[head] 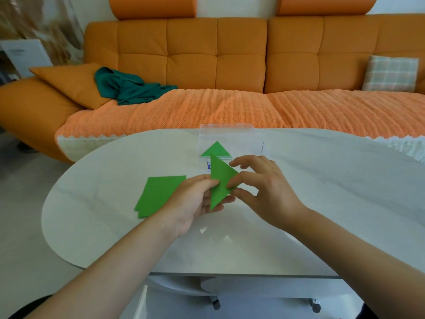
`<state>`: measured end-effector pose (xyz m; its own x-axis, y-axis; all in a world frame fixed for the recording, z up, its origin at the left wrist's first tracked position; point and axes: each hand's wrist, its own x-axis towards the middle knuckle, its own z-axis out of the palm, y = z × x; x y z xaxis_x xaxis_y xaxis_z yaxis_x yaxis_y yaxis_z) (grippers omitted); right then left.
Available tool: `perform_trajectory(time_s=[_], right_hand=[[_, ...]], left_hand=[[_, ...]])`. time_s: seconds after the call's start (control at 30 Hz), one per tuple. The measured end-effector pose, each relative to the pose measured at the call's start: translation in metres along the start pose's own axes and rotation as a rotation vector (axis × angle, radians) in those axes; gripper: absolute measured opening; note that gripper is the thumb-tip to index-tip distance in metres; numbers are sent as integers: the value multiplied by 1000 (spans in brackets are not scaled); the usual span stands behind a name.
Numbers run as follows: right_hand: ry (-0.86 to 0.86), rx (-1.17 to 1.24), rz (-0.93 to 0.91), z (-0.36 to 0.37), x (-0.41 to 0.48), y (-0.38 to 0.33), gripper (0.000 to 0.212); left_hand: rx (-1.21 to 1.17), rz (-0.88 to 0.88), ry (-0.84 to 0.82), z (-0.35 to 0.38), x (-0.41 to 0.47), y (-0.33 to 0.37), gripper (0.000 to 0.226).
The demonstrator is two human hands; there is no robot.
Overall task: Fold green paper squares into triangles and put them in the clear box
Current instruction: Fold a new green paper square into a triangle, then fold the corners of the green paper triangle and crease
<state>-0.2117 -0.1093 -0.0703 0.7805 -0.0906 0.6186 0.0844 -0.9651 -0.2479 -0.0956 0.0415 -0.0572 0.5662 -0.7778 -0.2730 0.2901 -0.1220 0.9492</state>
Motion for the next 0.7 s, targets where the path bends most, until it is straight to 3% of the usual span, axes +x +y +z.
perform_trajectory(time_s=[0.3,0.53,0.7], right_hand=[[-75,301,257,-7,-2,-6,3],[-122,555,704,-8,5,-6,6],[-131,647,782,-11,7,-6,1]], left_hand=[[40,48,37,-10,3,2,21],[168,74,-6,-3,0,0,23],[238,89,-32,1,-1,-1,22]])
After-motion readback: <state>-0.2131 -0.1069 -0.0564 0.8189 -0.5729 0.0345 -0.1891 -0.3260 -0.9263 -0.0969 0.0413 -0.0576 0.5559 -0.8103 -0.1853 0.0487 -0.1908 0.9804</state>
